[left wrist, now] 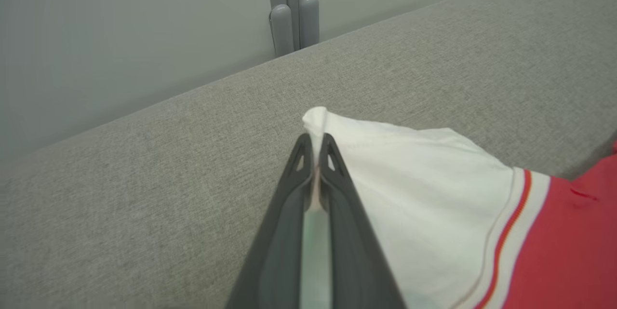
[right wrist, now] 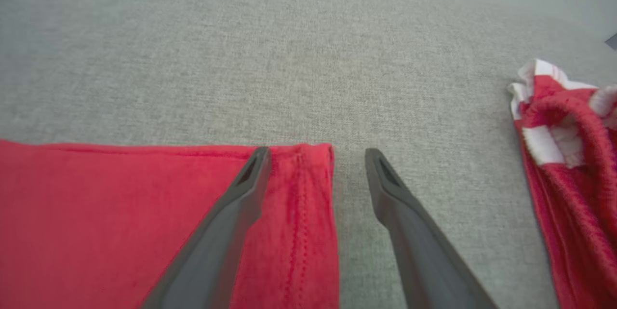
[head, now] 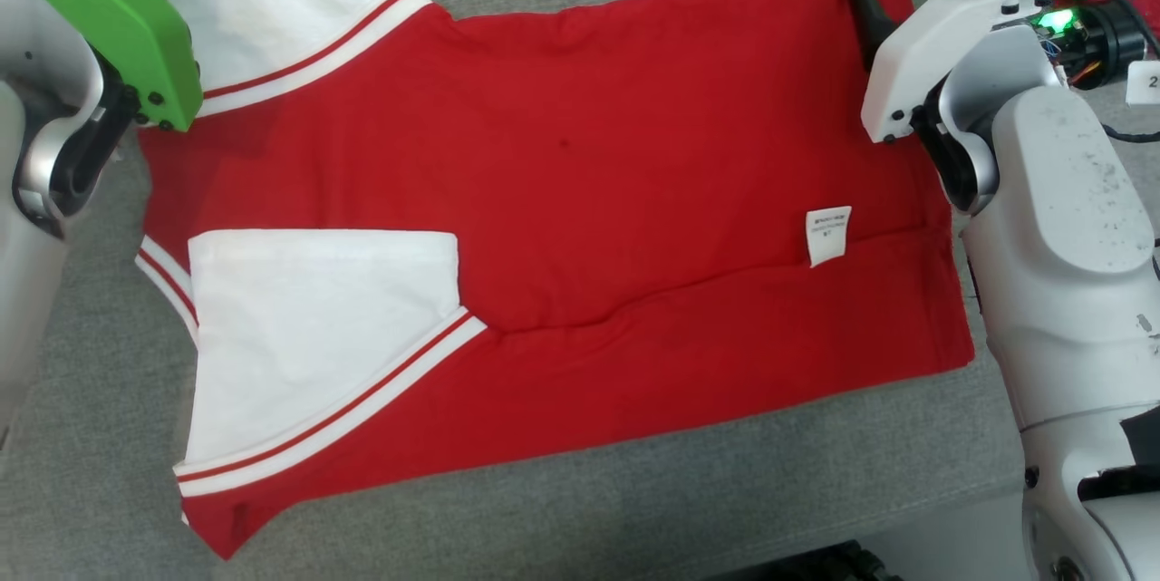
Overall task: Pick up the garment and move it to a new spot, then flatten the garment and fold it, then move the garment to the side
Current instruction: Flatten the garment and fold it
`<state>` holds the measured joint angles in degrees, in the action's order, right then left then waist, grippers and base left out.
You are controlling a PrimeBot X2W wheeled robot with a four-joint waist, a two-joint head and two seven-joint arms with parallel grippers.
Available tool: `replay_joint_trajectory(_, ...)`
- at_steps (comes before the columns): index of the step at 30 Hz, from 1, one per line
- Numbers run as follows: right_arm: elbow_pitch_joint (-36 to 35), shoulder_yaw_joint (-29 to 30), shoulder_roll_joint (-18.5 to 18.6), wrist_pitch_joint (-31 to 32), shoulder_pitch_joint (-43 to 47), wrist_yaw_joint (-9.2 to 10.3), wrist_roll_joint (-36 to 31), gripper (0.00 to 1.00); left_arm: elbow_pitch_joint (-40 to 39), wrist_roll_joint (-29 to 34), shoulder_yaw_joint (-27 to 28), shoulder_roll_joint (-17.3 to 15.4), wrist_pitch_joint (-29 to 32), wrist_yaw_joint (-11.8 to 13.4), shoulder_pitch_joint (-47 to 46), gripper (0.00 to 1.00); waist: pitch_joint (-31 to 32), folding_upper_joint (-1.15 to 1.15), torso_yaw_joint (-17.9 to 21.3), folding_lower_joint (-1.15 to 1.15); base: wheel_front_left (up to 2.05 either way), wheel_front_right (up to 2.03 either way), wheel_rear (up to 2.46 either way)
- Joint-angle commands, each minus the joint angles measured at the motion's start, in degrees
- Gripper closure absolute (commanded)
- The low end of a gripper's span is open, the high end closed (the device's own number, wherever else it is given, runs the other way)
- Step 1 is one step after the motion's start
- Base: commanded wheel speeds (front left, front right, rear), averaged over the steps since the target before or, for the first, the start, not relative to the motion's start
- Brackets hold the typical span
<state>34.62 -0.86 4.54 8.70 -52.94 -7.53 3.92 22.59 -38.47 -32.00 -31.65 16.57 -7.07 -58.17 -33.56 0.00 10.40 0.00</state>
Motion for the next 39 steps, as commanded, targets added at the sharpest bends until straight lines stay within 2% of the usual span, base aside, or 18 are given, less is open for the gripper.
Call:
replay_joint_trajectory(1, 1.3, 0.1, 0.6, 0.7, -1.0, 0.10, -0.4, 0.00, 0.0, -0.2, -0.2, 0.1, -0.5, -0.2, -0.5, 1.00, 0.0, 0.00, -1.1, 0.00, 0.00, 0.00, 0.00)
replay_joint_trajectory(2, 2.4, 0.0, 0.6, 1.2, -1.3, 0.10, -0.1, 0.25, -0.1, -0.3, -0.4, 0.2, -0.8, -0.2, -0.4, 1.00, 0.1, 0.00, -1.4, 0.00, 0.00, 0.00, 0.00)
replay_joint_trajectory(3, 3.1, 0.1, 0.6, 1.5, -1.5, 0.10, 0.4, 0.55, -0.1, -0.4, -0.6, 0.3, -1.0, -0.3, -0.4, 1.00, 0.2, 0.00, -1.5, 0.00, 0.00, 0.00, 0.00)
replay_joint_trajectory(4, 3.9, 0.2, 0.6, 1.7, -1.6, 0.10, 1.0, 0.63, 0.0, -0.6, -0.7, 0.4, -1.4, -0.3, -0.3, 1.00, 0.3, 0.00, -1.6, 0.00, 0.00, 0.00, 0.00)
replay_joint_trajectory(6, 5.0, 0.6, 0.7, 1.7, -2.1, 0.10, 1.9, 0.93, 0.0, -0.7, -0.9, 0.6, -2.0, -0.3, -0.2, 1.00, 0.6, 0.00, -1.8, 0.00, 0.00, 0.00, 0.00)
replay_joint_trajectory(7, 5.3, 0.6, 0.9, 1.5, -2.3, 0.10, 2.1, 1.00, 0.2, -0.8, -1.0, 0.6, -2.3, -0.4, -0.3, 1.00, 0.7, 0.00, -1.9, 0.00, 0.00, 0.00, 0.00)
replay_joint_trajectory(18, 8.0, 2.2, 1.0, -6.2, -4.9, 0.10, 0.7, 1.00, 0.9, -2.2, -1.6, 1.1, -6.8, -0.4, 1.1, 1.00, 4.5, 0.00, -3.1, 0.00, 0.00, 0.00, 0.00)
replay_joint_trajectory(27, 6.5, 0.8, 0.5, -12.0, 3.5, 0.10, 2.3, 1.00, -4.9, -5.0, -2.7, -0.4, -12.7, -0.4, 12.1, 1.00, 11.4, 0.00, -4.7, 0.00, 0.00, 0.00, 0.00)
replay_joint_trajectory(35, -0.8, 0.8, 1.0, -14.3, 15.4, 0.10, 4.9, 1.00, -14.2, -6.8, -2.4, -2.6, -17.2, 3.1, 26.2, 1.00, 16.7, 0.00, -5.9, 0.00, 0.00, 0.00, 0.00)
replay_joint_trajectory(39, -5.4, 2.8, 1.1, -13.3, 21.7, 0.10, 5.6, 1.00, -17.6, -7.7, -3.1, -2.3, -19.0, 5.3, 33.0, 1.00, 18.3, 0.00, -6.6, 0.00, 0.00, 0.00, 0.00)
